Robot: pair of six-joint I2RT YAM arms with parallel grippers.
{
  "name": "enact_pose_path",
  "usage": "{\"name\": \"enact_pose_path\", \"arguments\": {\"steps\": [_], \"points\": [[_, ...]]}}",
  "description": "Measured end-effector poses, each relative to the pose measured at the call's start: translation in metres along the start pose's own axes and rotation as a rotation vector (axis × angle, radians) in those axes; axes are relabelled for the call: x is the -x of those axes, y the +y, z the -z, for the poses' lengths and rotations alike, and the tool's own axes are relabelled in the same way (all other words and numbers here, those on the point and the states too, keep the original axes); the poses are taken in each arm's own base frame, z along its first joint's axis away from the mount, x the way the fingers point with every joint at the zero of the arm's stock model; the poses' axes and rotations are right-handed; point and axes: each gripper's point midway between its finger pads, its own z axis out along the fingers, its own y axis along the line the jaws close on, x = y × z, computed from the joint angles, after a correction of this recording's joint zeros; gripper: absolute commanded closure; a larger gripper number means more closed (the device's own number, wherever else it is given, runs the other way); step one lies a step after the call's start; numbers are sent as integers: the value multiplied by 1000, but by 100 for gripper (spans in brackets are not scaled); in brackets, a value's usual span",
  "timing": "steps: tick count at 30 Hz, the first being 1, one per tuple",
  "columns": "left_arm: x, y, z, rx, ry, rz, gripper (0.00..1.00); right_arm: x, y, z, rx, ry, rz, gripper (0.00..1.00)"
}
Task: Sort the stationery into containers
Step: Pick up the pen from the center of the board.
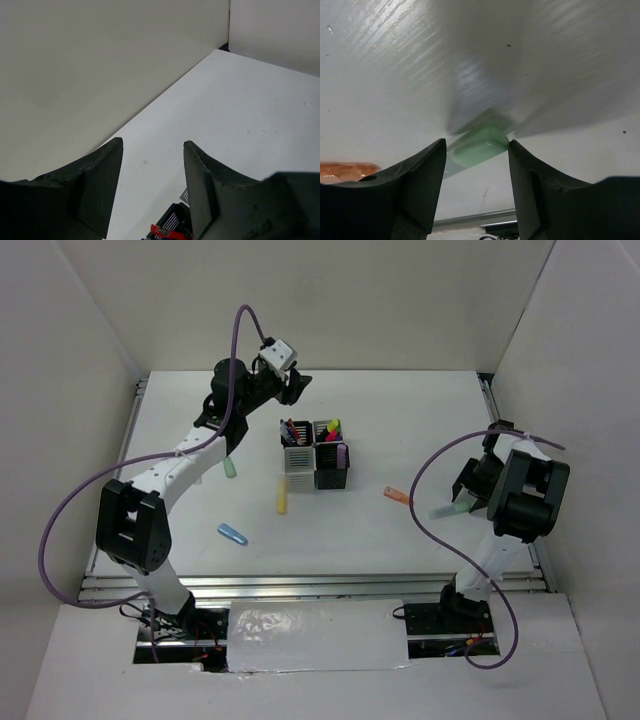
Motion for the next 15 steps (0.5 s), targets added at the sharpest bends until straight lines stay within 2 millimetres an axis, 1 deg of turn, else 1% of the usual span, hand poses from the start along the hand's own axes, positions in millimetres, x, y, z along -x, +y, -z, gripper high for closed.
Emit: {"name": "enact_pose_path", "arguments": {"steps": [6, 10, 11, 12, 13, 15], "points": [[-14, -3, 13, 28, 49, 18, 36, 0, 6, -8, -8, 15, 24, 51], [-14, -6, 18, 37, 59, 21, 36, 4, 11, -8, -5, 12, 33, 55], [-14, -6, 18, 41, 62, 22, 36, 7, 13, -8, 0, 7, 35, 59], [-14, -7, 19, 44, 63, 22, 36, 10, 15, -7, 4, 1, 40, 60], [-14, -7, 21, 47, 64, 22, 36, 13, 17, -7, 8, -4, 42, 66], [-14, -8, 23, 51, 69, 24, 36, 16, 22, -8, 16, -8, 52, 72]]}}
